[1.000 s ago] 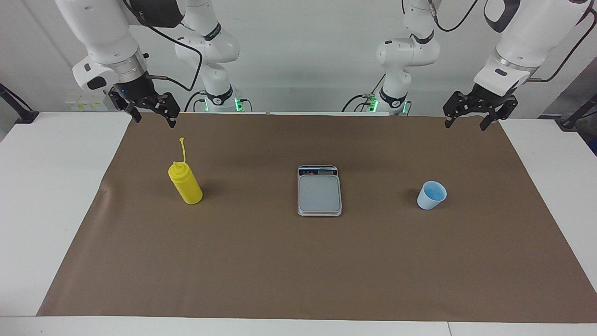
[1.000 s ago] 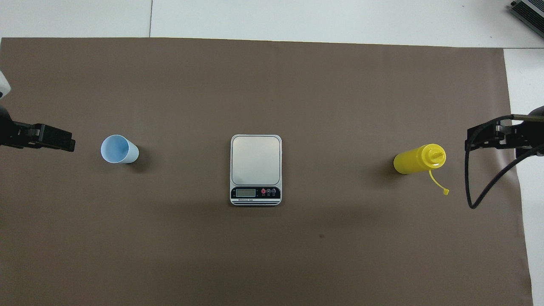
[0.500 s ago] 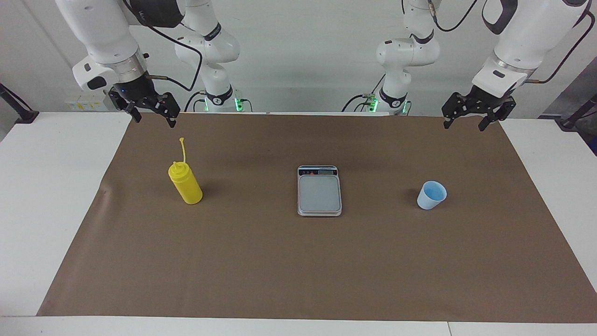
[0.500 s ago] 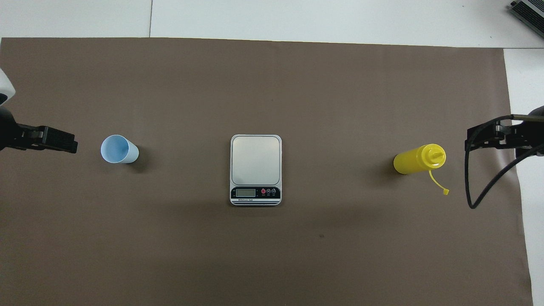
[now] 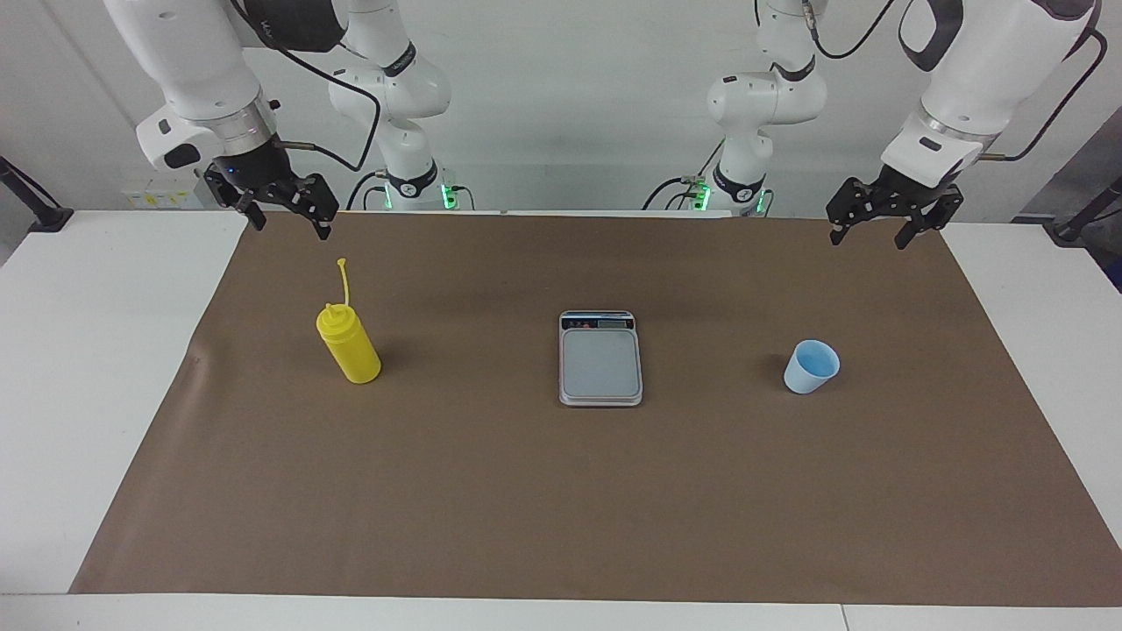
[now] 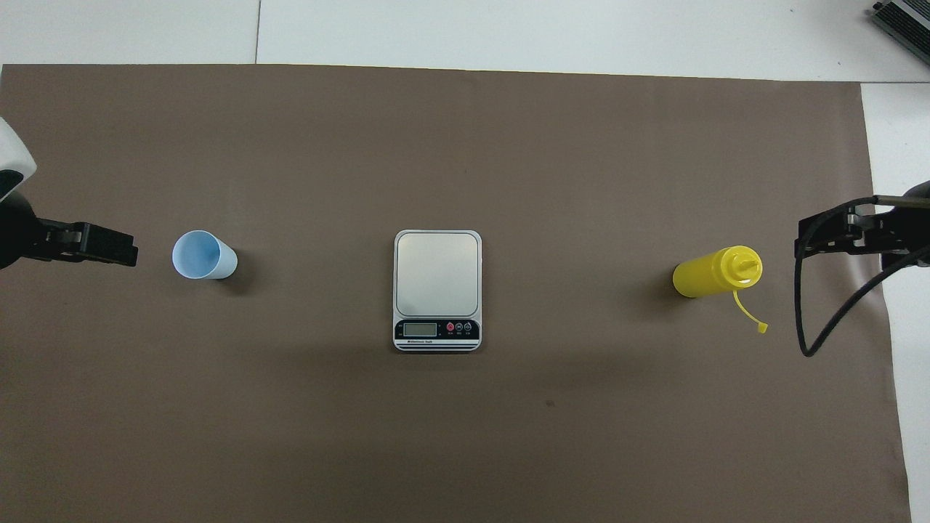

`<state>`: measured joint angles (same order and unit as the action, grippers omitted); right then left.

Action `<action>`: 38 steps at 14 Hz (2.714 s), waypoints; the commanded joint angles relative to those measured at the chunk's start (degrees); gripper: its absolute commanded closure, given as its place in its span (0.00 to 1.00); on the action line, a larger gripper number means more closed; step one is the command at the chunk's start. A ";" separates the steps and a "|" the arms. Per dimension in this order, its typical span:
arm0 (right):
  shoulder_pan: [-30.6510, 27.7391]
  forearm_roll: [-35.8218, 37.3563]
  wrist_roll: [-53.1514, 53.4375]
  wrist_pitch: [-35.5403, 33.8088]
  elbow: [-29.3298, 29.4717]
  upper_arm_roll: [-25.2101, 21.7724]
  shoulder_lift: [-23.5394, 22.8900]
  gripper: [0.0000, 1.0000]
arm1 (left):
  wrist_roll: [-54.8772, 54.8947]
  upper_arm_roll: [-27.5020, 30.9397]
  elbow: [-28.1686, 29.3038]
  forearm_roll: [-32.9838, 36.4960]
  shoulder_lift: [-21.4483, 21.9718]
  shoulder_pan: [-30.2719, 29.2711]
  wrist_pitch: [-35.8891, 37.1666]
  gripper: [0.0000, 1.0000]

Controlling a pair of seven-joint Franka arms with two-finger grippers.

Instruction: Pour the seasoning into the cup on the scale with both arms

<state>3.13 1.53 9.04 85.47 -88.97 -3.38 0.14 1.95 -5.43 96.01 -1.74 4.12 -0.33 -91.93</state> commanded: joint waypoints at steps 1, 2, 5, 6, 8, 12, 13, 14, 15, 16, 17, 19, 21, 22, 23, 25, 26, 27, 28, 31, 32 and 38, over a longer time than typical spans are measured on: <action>-0.67 0.23 -1.30 0.14 -1.56 0.39 1.35 0.00 | 0.51 0.33 2.87 -0.90 1.86 -0.20 -3.16 0.00; -0.67 0.23 -1.30 0.14 -1.56 0.30 1.35 0.00 | 0.51 0.33 2.87 -0.90 1.34 -0.37 -3.87 0.00; -0.67 0.23 -1.30 0.14 -1.56 0.39 1.35 0.00 | 0.51 0.33 2.34 -1.07 -2.96 -3.01 -6.50 0.00; -0.67 0.23 -1.30 0.14 -1.56 0.30 1.35 0.00 | 0.33 0.33 2.34 -1.25 -4.54 -3.10 -7.82 0.00; -0.67 0.23 -1.30 0.14 -1.56 0.30 1.35 0.00 | -2.12 0.33 2.78 -1.34 -8.23 -3.19 -11.67 0.00; -0.67 0.23 -1.30 0.14 -1.56 0.30 1.35 0.00 | -2.39 0.24 11.97 -1.34 -10.45 -4.15 -24.14 0.00; -0.67 0.23 -1.30 0.14 -1.56 0.30 1.35 0.00 | -2.39 0.24 14.53 -1.34 -10.10 -4.33 -26.52 0.00; -0.67 0.23 -1.30 0.14 -1.56 0.30 1.35 0.00 | -2.39 0.24 16.04 -1.34 -10.09 -4.33 -27.94 0.00; -0.67 0.23 -1.30 0.14 -1.56 0.30 1.35 0.00 | -2.39 0.24 17.18 -1.34 -10.01 -4.42 -29.17 0.00; -0.67 0.23 -1.30 0.14 -1.56 0.30 1.35 0.00 | -2.39 0.24 18.59 -1.34 -9.92 -4.59 -29.97 0.00; -0.67 0.23 -1.30 0.14 -1.56 0.30 1.35 0.00 | -2.48 0.24 19.21 -1.34 -10.00 -4.77 -30.24 0.00; -0.67 0.23 -1.30 0.14 -1.56 0.39 1.35 0.00 | -2.92 0.24 20.18 -1.34 -10.27 -4.86 -31.11 0.00; -0.67 0.23 -1.30 0.14 -1.56 0.30 1.35 0.00 | -2.92 0.33 21.24 -1.34 -10.27 -4.86 -31.64 0.00; -0.67 0.23 -1.30 0.14 -1.56 0.30 1.35 0.00 | -2.92 0.33 21.59 -1.34 -10.53 -4.86 -32.26 0.00; -0.58 0.23 -1.30 0.14 -1.56 0.39 1.35 0.00 | -2.92 0.33 22.02 -1.34 -10.71 -4.94 -32.87 0.00; -0.67 0.23 -1.30 0.14 -1.56 0.30 1.35 0.00 | -4.23 0.24 22.99 -1.34 -10.97 -4.94 -34.10 0.00; -0.67 0.23 -1.30 0.14 -1.56 0.30 1.35 0.00 | -4.41 0.24 23.08 -1.42 -11.23 -4.94 -34.54 0.00; -0.67 0.23 -1.30 0.14 -1.56 0.30 1.35 0.00 | -4.42 0.24 23.08 -1.43 -11.58 -4.94 -34.72 0.00; -0.67 0.23 -1.30 0.14 -1.56 0.30 1.35 0.00 | -4.42 0.24 23.17 -1.34 -11.85 -4.94 -34.81 0.00; -0.67 0.23 -1.30 0.14 -1.56 0.30 1.35 0.00 | -4.85 0.24 23.78 -1.34 -12.20 -4.94 -35.34 0.00; -0.67 0.23 -1.30 0.14 -1.56 0.39 1.35 0.00 | -5.81 0.24 24.66 -1.34 -12.20 -4.86 -36.56 0.00; -0.67 0.23 -1.30 0.14 -1.56 0.39 1.35 0.00 | -6.53 0.24 25.90 -1.34 -12.46 -4.16 -38.41 0.61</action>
<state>3.13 1.53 9.04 85.47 -88.97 -3.38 0.14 -4.07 -5.11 120.67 -2.34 -8.45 -4.77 -128.52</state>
